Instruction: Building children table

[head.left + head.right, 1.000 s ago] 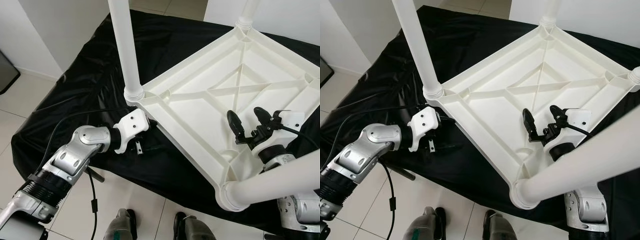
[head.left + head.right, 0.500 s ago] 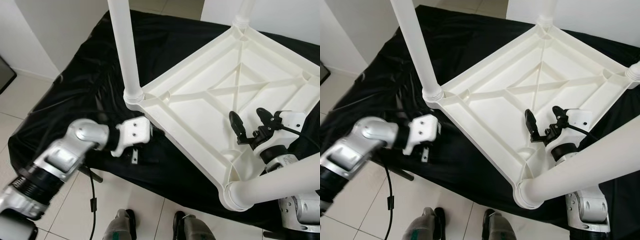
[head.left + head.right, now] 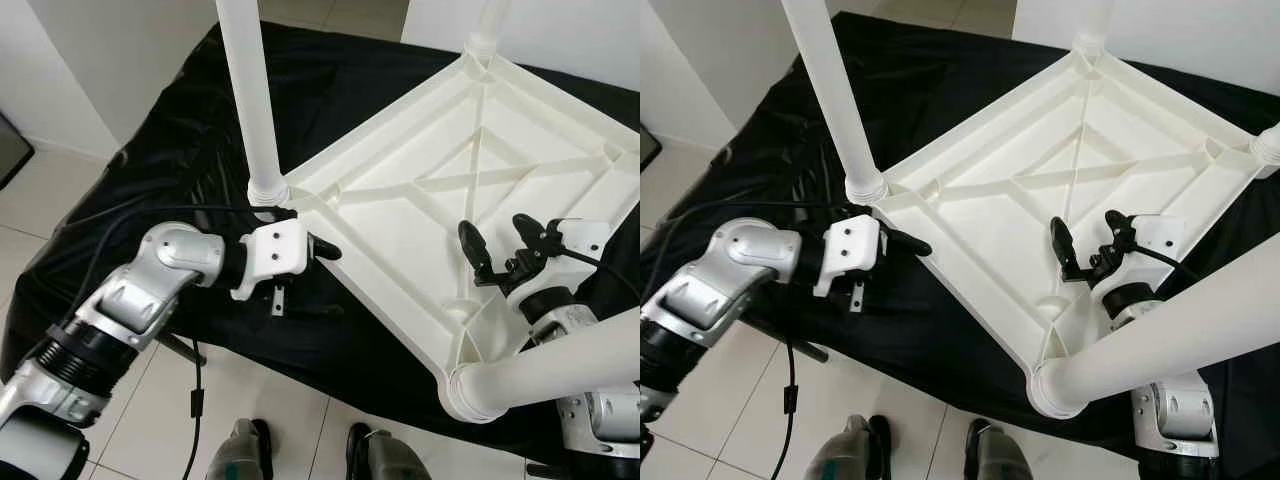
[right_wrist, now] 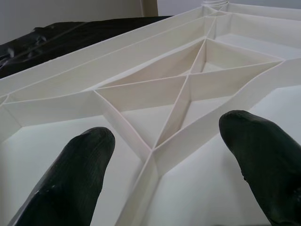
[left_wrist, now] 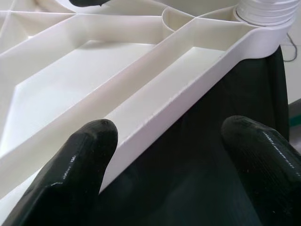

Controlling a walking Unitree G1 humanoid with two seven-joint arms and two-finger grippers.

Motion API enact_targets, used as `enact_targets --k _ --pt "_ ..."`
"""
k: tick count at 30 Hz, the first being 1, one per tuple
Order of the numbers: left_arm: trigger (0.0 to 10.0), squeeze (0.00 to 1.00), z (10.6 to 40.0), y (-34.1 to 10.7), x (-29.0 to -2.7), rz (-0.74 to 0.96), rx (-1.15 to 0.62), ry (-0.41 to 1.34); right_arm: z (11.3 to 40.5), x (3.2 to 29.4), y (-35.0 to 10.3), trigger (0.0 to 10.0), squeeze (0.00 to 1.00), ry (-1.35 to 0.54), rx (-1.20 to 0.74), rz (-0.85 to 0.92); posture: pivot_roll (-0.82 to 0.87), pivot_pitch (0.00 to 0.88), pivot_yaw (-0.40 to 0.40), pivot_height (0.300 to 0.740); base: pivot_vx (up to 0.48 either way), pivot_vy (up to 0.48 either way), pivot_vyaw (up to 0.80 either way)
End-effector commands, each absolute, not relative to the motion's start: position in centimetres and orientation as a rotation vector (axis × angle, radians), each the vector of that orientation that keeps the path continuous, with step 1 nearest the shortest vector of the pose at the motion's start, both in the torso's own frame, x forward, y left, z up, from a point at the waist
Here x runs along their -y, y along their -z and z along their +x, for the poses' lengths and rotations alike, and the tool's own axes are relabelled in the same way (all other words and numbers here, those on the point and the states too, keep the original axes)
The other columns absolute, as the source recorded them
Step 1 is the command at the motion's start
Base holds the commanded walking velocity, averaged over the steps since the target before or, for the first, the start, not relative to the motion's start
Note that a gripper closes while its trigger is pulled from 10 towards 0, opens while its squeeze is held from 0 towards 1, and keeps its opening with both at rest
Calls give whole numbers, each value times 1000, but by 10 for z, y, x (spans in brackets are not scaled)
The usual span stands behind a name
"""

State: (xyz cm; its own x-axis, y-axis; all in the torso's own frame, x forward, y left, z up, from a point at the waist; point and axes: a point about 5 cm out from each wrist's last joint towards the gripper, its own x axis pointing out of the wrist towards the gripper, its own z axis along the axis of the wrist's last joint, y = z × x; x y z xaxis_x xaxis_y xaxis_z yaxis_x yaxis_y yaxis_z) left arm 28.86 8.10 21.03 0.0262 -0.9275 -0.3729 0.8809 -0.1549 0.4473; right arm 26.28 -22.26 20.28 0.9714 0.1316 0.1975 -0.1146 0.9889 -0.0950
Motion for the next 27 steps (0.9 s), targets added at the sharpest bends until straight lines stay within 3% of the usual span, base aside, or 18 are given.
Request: enact_targets --k 1,27 --pt "10000 0 288 -208 -76 721 84 1616 259 229 -201 10000 0 -98 198 -95 48 252 23 740 0 0 0" --pt "10000 0 318 -187 -58 724 -6 1676 239 227 -203 10000 0 -48 212 -91 -23 262 97 740 0 0 0"
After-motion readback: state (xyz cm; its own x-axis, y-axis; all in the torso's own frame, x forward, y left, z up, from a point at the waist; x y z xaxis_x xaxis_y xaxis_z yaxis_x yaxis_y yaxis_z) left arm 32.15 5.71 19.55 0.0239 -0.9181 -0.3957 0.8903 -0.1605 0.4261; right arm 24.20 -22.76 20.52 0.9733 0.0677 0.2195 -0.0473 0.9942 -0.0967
